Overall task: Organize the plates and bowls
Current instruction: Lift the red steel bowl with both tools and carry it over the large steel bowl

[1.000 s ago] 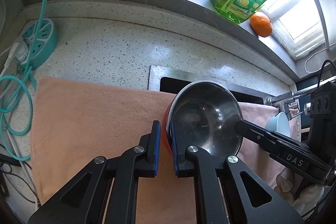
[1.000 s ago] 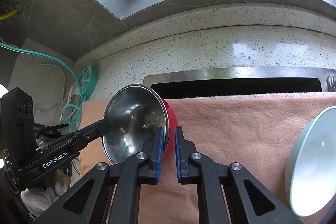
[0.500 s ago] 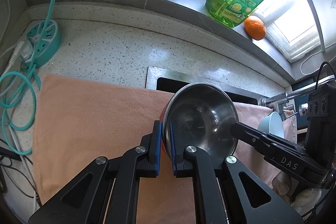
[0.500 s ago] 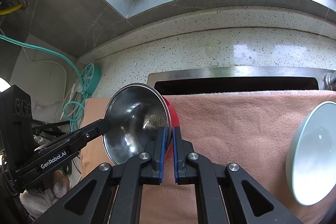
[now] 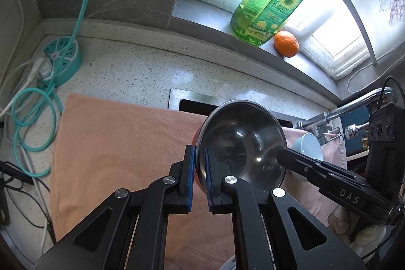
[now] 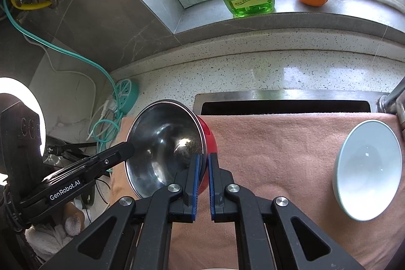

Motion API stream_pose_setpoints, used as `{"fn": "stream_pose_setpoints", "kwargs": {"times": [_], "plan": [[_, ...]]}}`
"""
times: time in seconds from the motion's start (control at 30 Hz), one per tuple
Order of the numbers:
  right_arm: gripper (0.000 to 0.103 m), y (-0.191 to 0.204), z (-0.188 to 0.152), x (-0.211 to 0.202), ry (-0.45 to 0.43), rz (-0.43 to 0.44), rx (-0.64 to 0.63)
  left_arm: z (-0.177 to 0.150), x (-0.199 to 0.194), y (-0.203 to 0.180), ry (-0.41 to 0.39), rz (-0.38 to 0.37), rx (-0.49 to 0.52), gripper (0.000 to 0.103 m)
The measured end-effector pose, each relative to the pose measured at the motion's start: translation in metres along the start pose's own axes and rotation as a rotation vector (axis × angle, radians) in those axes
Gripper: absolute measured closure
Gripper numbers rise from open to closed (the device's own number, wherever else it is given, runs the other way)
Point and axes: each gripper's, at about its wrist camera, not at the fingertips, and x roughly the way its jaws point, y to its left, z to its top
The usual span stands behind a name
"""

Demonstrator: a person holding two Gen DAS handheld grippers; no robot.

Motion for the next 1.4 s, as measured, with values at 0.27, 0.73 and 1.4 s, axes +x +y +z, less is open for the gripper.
{"fn": "stream_pose_setpoints", "kwargs": {"times": [0.27, 0.73, 1.4], "plan": [[0.097, 0.011, -0.015, -0.021, -0.022, 0.018, -0.012, -0.016, -0.027, -0.003, -0.032, -0.018, -0.002, 0.096], [0.097, 0.034, -0.052, -0.047, -0.03, 0.039, -0.045, -0.05, -0.068, -0.001, -0.082, -0.028, -0.014, 0.096], [0.096, 0.077, -0.109, -0.048, 0.016, 0.075, -0.108, -0.113, -0.103, 0.036, -0.128, -0.024, -0.116, 0.096]]}}
